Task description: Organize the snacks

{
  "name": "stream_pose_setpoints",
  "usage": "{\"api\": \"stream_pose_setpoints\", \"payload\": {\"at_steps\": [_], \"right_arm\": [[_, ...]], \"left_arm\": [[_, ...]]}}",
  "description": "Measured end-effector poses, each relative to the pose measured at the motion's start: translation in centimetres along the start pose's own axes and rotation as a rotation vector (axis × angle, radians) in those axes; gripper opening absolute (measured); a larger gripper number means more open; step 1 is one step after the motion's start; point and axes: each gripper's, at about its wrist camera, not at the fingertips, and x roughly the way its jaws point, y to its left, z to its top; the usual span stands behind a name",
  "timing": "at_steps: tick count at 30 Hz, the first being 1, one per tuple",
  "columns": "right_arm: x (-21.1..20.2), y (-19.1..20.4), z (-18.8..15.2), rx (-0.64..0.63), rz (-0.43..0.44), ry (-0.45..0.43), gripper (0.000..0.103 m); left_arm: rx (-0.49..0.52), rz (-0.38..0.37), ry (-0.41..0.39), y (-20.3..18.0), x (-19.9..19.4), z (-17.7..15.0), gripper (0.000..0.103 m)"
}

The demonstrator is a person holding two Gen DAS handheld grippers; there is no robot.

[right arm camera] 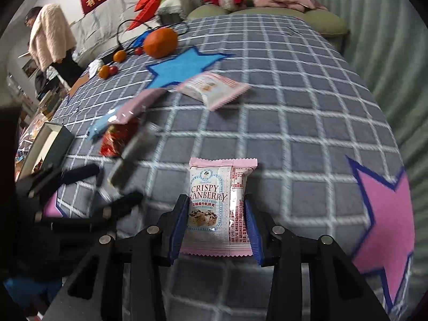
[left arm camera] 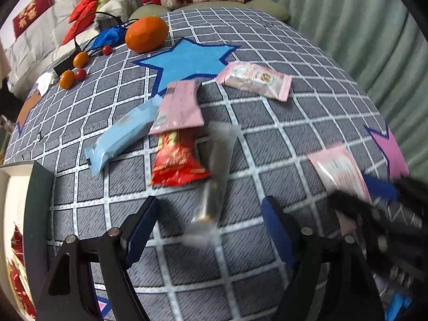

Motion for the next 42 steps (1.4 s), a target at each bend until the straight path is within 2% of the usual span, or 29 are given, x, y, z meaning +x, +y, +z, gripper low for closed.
{"api": "stream_pose_setpoints", "payload": {"at_steps": [2, 4, 8, 12, 14, 15, 16, 17, 18, 19, 20, 21, 23, 24, 25, 26, 28, 29, 31, 42], "right_arm": [[-0.6, -0.5, -0.9, 0.005, -0.01, -0.005, 0.043], [-1.0, -0.7, -1.6, 0.009, -0.016, -0.01, 0.043], [-1.6, -0.6, -2.7, 0.007, -0.019, -0.016, 0.043], [-2.2, 0.0, -4.1, 0.011, -0.021, -0.025, 0.043], [-2.5, 0.5, -4.8, 0.011, -0.032, -0.032, 0.043], [-2.6, 0.9, -5.3, 0.01, -0.037, -0.037, 0.043], [-2.6, 1.1, -5.5, 0.008, -0.039, -0.039, 0.045], [-2.5, 1.5, -5.7, 0.003, -0.044, -0.037, 0.046], [-2.4, 1.7, -5.7, -0.003, -0.043, -0.038, 0.059], [-2.3, 1.8, -5.6, -0.003, -0.054, -0.035, 0.084], [-2.3, 1.9, -5.5, 0.002, -0.08, -0.038, 0.093], [-2.3, 1.9, -5.5, 0.005, -0.087, -0.045, 0.096], [-1.8, 1.6, -5.1, 0.02, -0.089, -0.038, 0.096], [-1.3, 1.4, -4.9, 0.037, -0.095, -0.031, 0.096], [-1.2, 1.5, -4.8, 0.037, -0.109, -0.042, 0.102], [-0.9, 1.6, -4.7, 0.035, -0.125, -0.047, 0.103], [-0.5, 2.2, -4.8, 0.006, -0.168, -0.057, 0.103], [-0.3, 2.7, -5.0, -0.026, -0.194, -0.072, 0.103], [-0.2, 3.0, -5.2, -0.039, -0.177, -0.102, 0.103], [-0.2, 3.1, -5.6, -0.054, -0.169, -0.143, 0.103]], "left_arm": [[-0.007, 0.009, -0.018, -0.1, -0.2, 0.2, 0.054], [-0.01, 0.012, -0.023, 0.0, -0.5, 0.1, 0.02], [-0.04, 0.013, -0.021, 1.3, -1.7, -2.4, 0.018], [-0.069, 0.074, -0.04, 3.1, -4.4, -7.8, 0.018], [-0.085, 0.077, -0.039, 3.8, -5.5, -9.8, 0.027], [-0.086, 0.089, -0.036, 4.0, -5.7, -10.3, 0.047], [-0.084, 0.117, -0.04, 4.2, -5.8, -10.3, 0.074], [-0.083, 0.135, -0.049, 4.4, -5.9, -10.3, 0.082], [-0.084, 0.149, -0.069, 4.6, -6.1, -10.2, 0.083], [-0.082, 0.145, -0.076, 4.8, -6.1, -9.9, 0.083], [-0.079, 0.129, -0.075, 4.9, -5.8, -9.5, 0.083], [-0.079, 0.119, -0.071, 5.1, -5.3, -9.0, 0.083], [-0.091, 0.109, -0.052, 5.5, -4.0, -8.6, 0.084], [-0.112, 0.083, -0.074, 5.9, -4.0, -8.6, 0.086], [-0.127, 0.069, -0.069, 6.1, -3.8, -8.5, 0.089], [-0.13, 0.071, -0.08, 6.2, -3.8, -8.6, 0.091], [-0.113, 0.064, -0.079, 5.9, -3.4, -8.8, 0.103], [-0.089, 0.064, -0.11, 5.6, -3.4, -9.1, 0.103], [-0.082, 0.052, -0.131, 5.5, -3.3, -9.3, 0.103], [-0.087, 0.054, -0.156, 5.5, -3.6, -9.8, 0.103]]}}
